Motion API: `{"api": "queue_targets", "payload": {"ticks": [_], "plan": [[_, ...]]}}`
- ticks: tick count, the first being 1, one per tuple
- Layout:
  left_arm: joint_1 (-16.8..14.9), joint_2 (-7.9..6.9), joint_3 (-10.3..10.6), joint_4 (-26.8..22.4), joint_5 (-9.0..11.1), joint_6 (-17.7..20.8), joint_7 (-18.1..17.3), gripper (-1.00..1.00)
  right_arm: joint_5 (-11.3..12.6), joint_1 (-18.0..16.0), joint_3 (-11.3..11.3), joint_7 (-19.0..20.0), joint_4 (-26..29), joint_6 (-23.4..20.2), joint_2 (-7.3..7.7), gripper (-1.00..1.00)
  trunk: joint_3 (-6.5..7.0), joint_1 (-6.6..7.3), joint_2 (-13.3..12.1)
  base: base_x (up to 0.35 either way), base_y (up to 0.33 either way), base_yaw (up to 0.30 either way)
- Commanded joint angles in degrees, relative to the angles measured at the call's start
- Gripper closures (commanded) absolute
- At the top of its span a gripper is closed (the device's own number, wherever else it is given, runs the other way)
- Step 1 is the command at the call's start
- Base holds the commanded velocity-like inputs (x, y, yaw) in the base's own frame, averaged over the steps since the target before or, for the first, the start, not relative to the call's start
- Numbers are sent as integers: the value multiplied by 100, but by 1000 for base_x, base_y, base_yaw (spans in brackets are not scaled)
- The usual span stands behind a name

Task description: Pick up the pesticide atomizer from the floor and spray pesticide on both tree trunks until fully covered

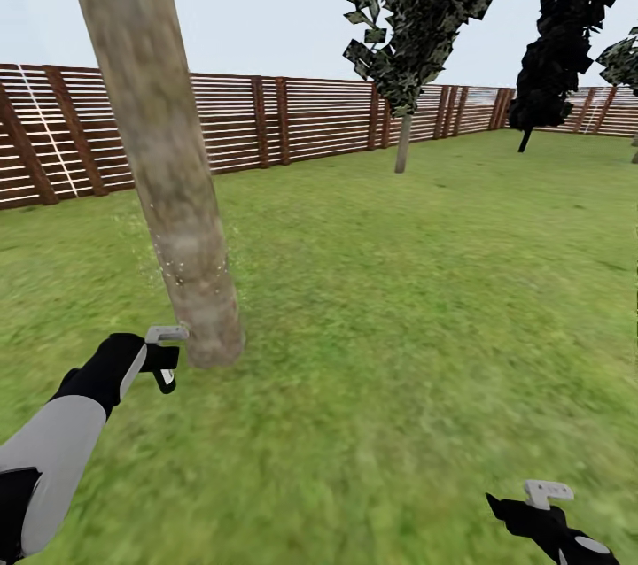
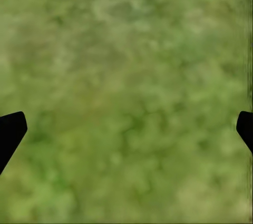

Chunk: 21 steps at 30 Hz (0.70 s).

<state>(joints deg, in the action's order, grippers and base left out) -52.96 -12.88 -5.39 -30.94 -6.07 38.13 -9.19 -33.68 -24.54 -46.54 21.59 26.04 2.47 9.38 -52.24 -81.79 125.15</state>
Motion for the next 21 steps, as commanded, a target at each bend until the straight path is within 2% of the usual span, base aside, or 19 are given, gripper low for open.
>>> {"api": "queue_targets", "payload": {"ticks": [1, 4, 11, 21], "plan": [[-4, 4, -33, -9, -61, 27, -48, 100, -59, -7, -48, 38, -2, 26, -3, -100, -5, 1, 2, 0, -272, 1], [-4, 4, -33, -9, -61, 27, -48, 100, -59, -7, -48, 38, -2, 26, -6, -100, -5, 1, 2, 0, -272, 50], [-4, 4, -33, -9, -61, 27, -48, 100, -59, -7, -48, 38, 0, 26, -6, -100, -5, 1, 2, 129, -246, 239], [-4, 4, -33, -3, -61, 27, -50, 100, -63, -7, -48, 38, 0, 26, 3, -100, -5, 1, 2, 268, -148, 10]]}}
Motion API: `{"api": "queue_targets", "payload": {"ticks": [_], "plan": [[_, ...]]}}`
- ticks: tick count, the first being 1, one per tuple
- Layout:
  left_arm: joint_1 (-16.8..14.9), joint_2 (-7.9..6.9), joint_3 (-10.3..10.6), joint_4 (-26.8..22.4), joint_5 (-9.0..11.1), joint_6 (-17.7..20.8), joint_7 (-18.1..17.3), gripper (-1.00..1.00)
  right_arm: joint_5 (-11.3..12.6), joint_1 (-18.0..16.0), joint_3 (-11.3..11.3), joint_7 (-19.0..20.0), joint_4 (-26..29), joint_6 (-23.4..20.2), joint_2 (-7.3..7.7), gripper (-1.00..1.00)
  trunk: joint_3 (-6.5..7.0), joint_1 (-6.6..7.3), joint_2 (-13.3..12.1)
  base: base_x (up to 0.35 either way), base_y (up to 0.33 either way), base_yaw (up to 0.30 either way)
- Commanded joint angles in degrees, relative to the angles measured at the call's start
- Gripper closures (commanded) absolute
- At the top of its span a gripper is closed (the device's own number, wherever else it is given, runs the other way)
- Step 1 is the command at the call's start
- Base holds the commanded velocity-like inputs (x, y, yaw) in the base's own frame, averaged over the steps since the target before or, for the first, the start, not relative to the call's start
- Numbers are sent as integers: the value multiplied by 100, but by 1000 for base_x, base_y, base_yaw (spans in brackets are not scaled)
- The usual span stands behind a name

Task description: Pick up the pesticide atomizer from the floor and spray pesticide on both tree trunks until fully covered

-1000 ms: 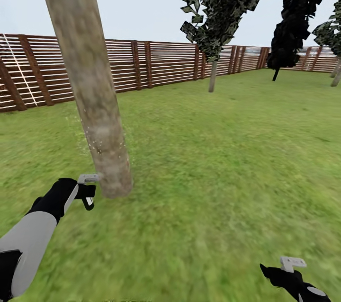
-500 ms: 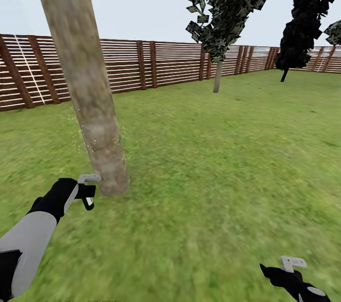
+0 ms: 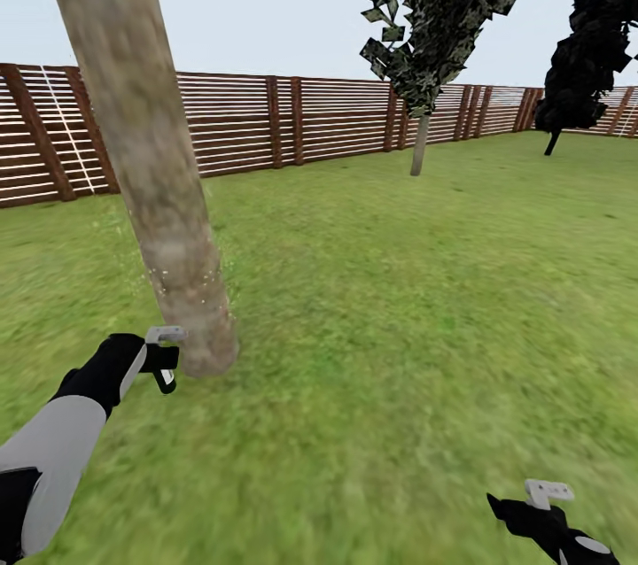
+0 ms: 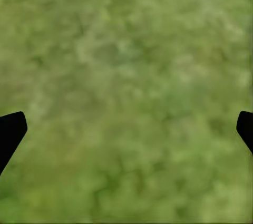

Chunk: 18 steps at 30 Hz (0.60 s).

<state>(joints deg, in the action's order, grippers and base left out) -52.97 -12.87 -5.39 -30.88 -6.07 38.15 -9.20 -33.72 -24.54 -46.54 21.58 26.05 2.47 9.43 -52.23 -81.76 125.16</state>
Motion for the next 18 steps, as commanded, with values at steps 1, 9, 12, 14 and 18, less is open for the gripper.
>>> {"api": "queue_targets", "payload": {"ticks": [1, 9, 12, 14, 18], "plan": [[-3, 4, -32, 8, -61, 26, -50, 100, -59, -7, -48, 39, -2, 26, -3, -100, -5, -2, 2, 226, -186, 0], [-3, 4, -32, 225, -60, -17, -49, 100, -55, -7, -48, 39, 6, 26, -11, -100, -5, -2, 2, 107, -149, 99], [4, 4, -32, 252, -56, -22, -50, 100, -55, -7, -48, 39, 6, 26, -12, -100, -5, -2, 2, 3, -7, 271], [5, 4, -32, 337, -59, -31, -48, 100, -55, -7, -48, 39, 6, 26, -12, -100, -5, -2, 2, 0, -1, 200], [6, 4, -32, 378, -61, -35, -47, 100, -55, -7, -57, 39, 14, 26, -3, -100, -5, -2, 2, 0, -34, 28]]}}
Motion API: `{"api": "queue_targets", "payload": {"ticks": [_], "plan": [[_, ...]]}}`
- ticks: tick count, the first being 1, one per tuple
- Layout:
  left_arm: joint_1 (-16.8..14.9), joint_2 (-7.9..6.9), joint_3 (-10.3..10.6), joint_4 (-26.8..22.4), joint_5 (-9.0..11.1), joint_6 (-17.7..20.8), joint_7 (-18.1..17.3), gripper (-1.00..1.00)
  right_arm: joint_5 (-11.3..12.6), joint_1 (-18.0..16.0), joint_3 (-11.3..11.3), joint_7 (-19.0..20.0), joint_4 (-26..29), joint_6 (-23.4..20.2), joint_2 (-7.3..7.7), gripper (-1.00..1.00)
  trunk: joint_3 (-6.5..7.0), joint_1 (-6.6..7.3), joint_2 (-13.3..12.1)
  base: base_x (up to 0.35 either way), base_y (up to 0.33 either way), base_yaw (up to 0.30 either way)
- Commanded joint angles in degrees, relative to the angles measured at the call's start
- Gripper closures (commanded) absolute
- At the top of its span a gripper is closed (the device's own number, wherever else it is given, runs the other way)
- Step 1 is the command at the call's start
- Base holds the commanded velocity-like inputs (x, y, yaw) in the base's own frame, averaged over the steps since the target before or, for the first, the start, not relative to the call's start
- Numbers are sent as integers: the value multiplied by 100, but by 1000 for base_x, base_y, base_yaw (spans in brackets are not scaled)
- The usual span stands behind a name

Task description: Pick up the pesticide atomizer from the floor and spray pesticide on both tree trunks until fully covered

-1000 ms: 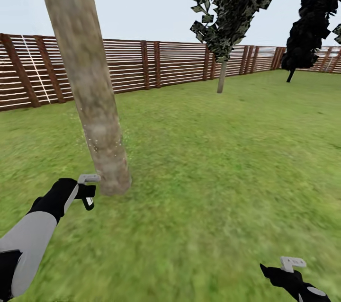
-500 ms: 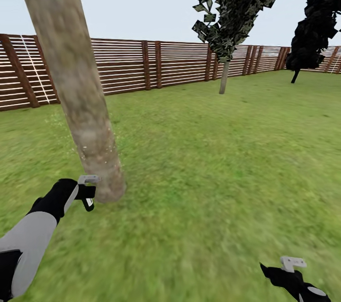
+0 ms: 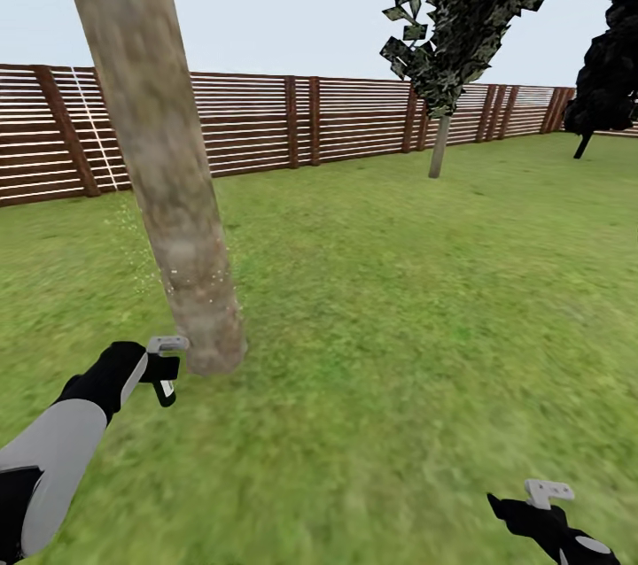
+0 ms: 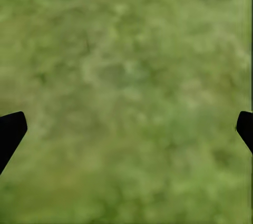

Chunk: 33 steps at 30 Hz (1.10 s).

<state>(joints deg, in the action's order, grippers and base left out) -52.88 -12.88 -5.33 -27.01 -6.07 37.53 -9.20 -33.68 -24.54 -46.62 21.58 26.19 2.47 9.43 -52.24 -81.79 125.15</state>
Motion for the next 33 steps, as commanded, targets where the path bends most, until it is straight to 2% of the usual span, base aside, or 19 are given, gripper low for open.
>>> {"api": "queue_targets", "payload": {"ticks": [1, 7, 21, 29, 31, 33], "plan": [[-3, 5, -39, -7, -61, 28, -47, 100, -59, -7, -48, 39, 0, 26, -3, -100, -5, 1, 3, 0, -194, 4], [-3, 5, -39, -7, -61, 28, -47, 100, -59, -7, -42, 39, -7, 26, -3, -100, -5, 1, 3, 0, -259, 35], [-3, 47, -39, -14, -59, 31, -47, 100, -59, -7, -49, 39, 0, 26, -3, -100, -5, 1, 3, 0, -264, 259], [-40, 43, -44, -99, -55, 73, -55, 100, -59, -7, -49, 39, -2, 26, 6, -100, -5, 1, 3, 95, -206, -50], [-214, 32, -35, -117, -51, 298, -75, 100, -59, -7, -49, 39, -1, 26, 6, -100, -5, 1, 3, 35, -30, -86], [-766, 7, -25, -119, -60, 997, -96, 100, -59, -7, -49, 39, 0, 26, 6, -100, -5, 1, 3, 9, -8, -23]]}}
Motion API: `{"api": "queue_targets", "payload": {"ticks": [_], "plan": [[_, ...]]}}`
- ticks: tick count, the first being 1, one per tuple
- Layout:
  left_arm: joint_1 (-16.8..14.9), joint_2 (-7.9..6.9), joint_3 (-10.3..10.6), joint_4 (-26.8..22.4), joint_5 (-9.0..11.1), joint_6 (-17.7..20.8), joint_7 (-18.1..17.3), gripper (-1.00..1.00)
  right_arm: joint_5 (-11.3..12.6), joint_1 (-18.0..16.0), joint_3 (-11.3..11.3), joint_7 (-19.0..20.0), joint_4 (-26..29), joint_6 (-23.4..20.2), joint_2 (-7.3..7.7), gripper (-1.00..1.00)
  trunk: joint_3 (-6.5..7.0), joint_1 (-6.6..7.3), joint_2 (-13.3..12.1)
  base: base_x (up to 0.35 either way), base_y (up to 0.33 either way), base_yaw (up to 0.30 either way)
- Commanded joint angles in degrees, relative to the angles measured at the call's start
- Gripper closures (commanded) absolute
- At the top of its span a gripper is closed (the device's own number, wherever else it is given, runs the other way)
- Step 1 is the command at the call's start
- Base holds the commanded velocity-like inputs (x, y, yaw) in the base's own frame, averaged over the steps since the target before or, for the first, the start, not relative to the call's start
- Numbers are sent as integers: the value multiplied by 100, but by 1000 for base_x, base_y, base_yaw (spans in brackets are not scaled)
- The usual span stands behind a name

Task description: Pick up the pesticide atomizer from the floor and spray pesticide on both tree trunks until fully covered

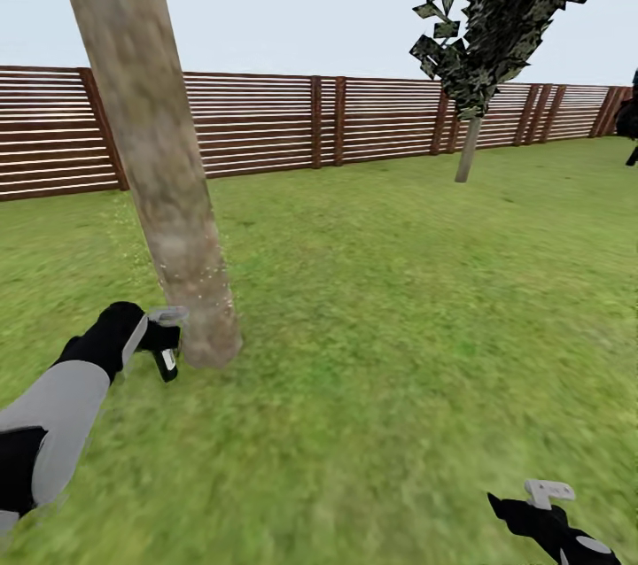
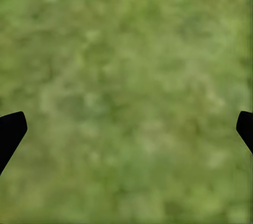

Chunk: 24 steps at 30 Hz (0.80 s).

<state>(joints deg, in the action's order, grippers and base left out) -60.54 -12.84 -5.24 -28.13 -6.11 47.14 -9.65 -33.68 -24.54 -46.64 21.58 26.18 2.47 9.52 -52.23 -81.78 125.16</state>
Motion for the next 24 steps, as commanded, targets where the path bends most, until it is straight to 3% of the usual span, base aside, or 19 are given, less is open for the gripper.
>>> {"api": "queue_targets", "payload": {"ticks": [1, 3, 4, 5, 8, 17, 22, 23, 24], "plan": [[-257, -32, -29, -12, -64, 361, -53, 100, -60, -7, -48, 39, 1, 26, -3, -100, -6, 0, 2, 3, -3, -8], [-674, -168, -23, -16, -90, 718, -57, 100, -60, -7, -48, 39, 1, 26, -3, -100, -6, 0, 2, 1, -1, -3], [-966, -332, -21, -15, -99, 919, -65, 100, -60, -7, -48, 39, 1, 26, -3, -100, -6, 0, 2, 0, 0, 0], [-1128, -403, -21, -12, -105, 983, -72, 100, -60, -7, -48, 39, 1, 26, -3, -100, -6, 0, 2, 0, 0, 0], [-1515, -468, 16, -9, -110, 1053, -80, 100, -60, -7, -47, 39, 1, 26, -3, -100, -6, 0, 2, 0, 0, 0], [-1547, -473, -22, -7, -37, 1058, -122, 100, -60, -7, -47, 39, -4, 26, -3, -100, -6, 0, 2, 0, 0, 0], [-1779, -483, 46, 15, -84, 1063, -601, 100, -60, -7, -47, 39, -16, 26, -3, -100, -6, 0, 2, 0, 0, 0], [-1783, -479, 145, 46, -97, 1062, -706, 100, -60, -7, -47, 39, -16, 26, -3, -100, -6, 0, 2, 0, 0, 0], [-1774, -483, 574, 78, -101, 1061, -975, 100, -60, -7, -46, 39, -16, 26, -3, -100, -6, 0, 2, 0, 0, 0]]}}
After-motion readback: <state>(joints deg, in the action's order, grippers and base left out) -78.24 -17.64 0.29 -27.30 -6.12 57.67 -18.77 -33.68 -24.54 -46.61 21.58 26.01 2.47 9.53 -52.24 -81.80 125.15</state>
